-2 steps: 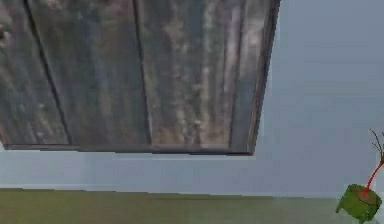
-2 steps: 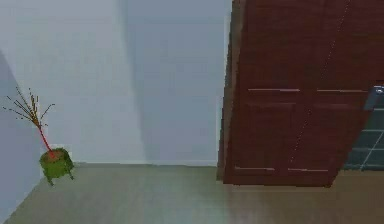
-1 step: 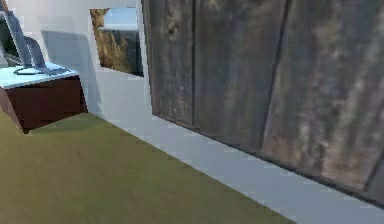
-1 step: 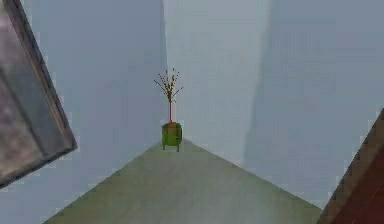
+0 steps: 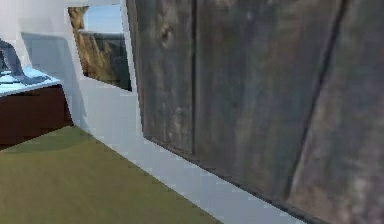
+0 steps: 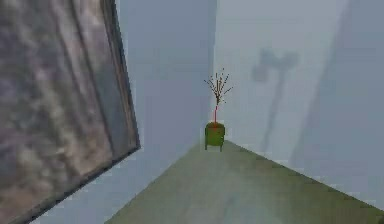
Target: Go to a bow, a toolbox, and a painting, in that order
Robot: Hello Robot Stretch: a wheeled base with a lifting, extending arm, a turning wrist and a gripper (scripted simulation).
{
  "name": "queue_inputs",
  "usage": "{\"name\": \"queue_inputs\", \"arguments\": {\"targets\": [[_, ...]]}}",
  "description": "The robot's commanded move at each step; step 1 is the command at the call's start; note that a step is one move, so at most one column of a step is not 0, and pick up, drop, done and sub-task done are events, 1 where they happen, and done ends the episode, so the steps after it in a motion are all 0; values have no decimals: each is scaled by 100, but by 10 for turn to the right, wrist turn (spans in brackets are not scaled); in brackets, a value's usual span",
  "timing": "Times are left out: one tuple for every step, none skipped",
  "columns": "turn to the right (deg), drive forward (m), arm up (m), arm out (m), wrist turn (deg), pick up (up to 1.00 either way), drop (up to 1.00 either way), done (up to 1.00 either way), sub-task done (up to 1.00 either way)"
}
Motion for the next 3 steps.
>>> {"name": "queue_inputs", "arguments": {"targets": [[-450,0,0,0,0,0,0,0,0],[-60,0,0,0,0,0,0,0,0],[0,100,0,0,0,0,0,0,0]]}}
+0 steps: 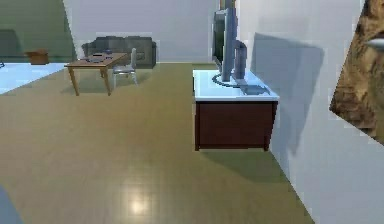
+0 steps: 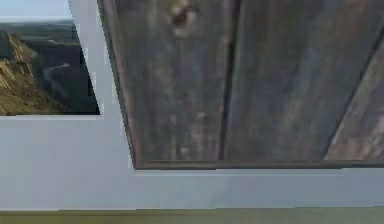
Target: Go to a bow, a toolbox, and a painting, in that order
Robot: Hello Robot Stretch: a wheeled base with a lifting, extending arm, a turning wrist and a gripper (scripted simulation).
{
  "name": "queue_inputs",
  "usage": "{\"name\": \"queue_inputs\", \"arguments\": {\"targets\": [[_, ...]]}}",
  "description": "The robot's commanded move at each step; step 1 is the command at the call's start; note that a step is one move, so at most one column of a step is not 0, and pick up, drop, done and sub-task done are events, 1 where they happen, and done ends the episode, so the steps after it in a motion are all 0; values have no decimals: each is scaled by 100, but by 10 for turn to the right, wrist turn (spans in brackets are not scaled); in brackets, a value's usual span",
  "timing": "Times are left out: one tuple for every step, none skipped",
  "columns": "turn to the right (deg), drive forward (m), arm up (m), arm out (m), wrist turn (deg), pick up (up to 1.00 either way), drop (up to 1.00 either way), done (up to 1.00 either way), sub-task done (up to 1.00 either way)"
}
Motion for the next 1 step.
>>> {"name": "queue_inputs", "arguments": {"targets": [[0,95,0,0,0,0,0,0,0]]}}
